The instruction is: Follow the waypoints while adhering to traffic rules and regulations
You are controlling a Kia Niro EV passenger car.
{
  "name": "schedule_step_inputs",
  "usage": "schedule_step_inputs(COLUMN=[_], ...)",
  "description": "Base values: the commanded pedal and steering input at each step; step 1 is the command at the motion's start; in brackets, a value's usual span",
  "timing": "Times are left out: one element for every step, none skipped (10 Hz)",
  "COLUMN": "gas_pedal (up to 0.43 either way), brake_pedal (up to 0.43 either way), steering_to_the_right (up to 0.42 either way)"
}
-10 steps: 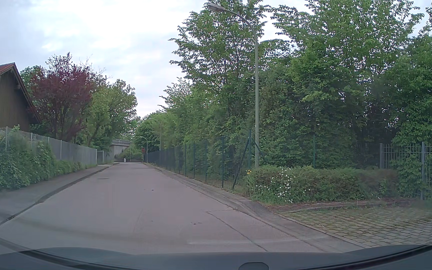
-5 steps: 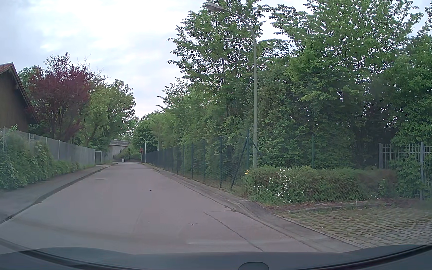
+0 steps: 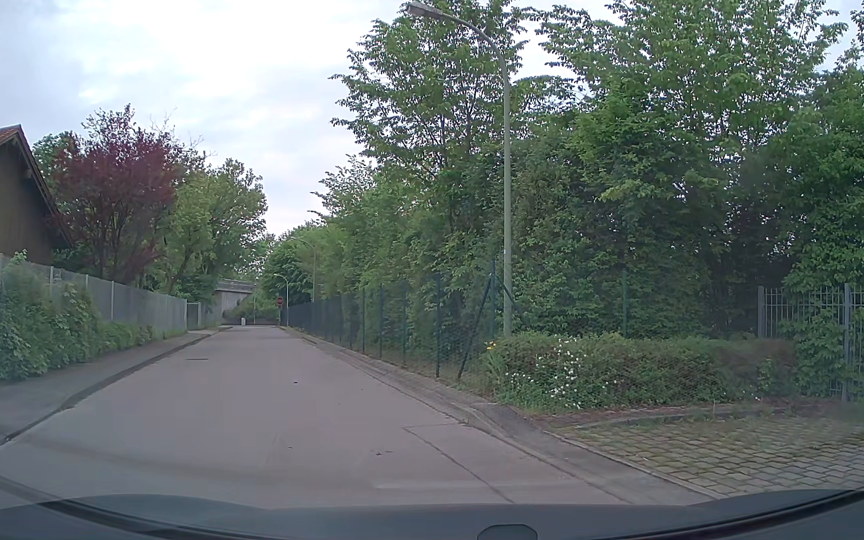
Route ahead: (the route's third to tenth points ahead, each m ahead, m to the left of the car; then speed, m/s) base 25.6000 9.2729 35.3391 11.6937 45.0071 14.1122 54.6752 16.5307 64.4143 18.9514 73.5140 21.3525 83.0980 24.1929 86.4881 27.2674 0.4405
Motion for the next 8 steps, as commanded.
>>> schedule_step_inputs(gas_pedal=[0.000, 0.000, 0.000, 0.000, 0.000, 0.008, 0.067, 0.079], brake_pedal=[0.000, 0.000, 0.000, 0.000, 0.000, 0.000, 0.000, 0.000], steering_to_the_right=[-0.135, -0.191, -0.222, -0.250, -0.269, -0.281, -0.291, -0.295])
